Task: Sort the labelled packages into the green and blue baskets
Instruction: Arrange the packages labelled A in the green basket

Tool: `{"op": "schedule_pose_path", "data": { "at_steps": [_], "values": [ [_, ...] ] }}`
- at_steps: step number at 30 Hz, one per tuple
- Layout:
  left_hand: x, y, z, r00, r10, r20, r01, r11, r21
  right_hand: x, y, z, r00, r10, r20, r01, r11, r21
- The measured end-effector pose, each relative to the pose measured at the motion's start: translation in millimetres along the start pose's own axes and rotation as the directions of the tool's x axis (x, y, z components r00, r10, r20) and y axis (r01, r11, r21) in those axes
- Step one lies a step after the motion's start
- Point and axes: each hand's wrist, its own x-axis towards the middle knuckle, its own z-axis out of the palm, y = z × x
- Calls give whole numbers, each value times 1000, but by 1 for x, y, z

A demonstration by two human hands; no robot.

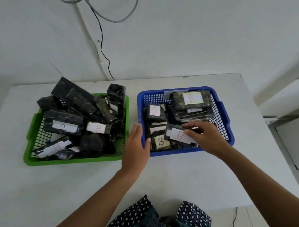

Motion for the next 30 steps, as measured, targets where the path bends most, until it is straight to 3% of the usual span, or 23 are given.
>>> {"op": "schedule_pose_path", "data": {
  "at_steps": [4,10,15,19,25,27,30],
  "values": [
    [3,5,9,976,-210,-57,205,975,-88,14,0,11,988,-62,143,71,996,-57],
    [5,6,11,960,-268,-79,251,951,-179,29,-3,40,974,-91,209,116,987,-109],
    [11,-1,8,949,-316,-17,304,926,-224,21,10,47,938,-230,260,314,879,-357],
    [12,-3,7,949,-316,1,308,921,-238,15,15,50,941,-234,244,317,861,-398],
    [9,-6,-17,955,-289,68,297,931,-214,17,-6,54,929,-363,68,362,860,-360],
    [6,-11,-37,959,-281,19,279,937,-212,22,-24,65,912,-408,40,396,853,-340],
    [5,-29,-72,966,-192,-174,168,975,-143,30,-57,92,899,-432,72,432,851,-298]
  ]
}}
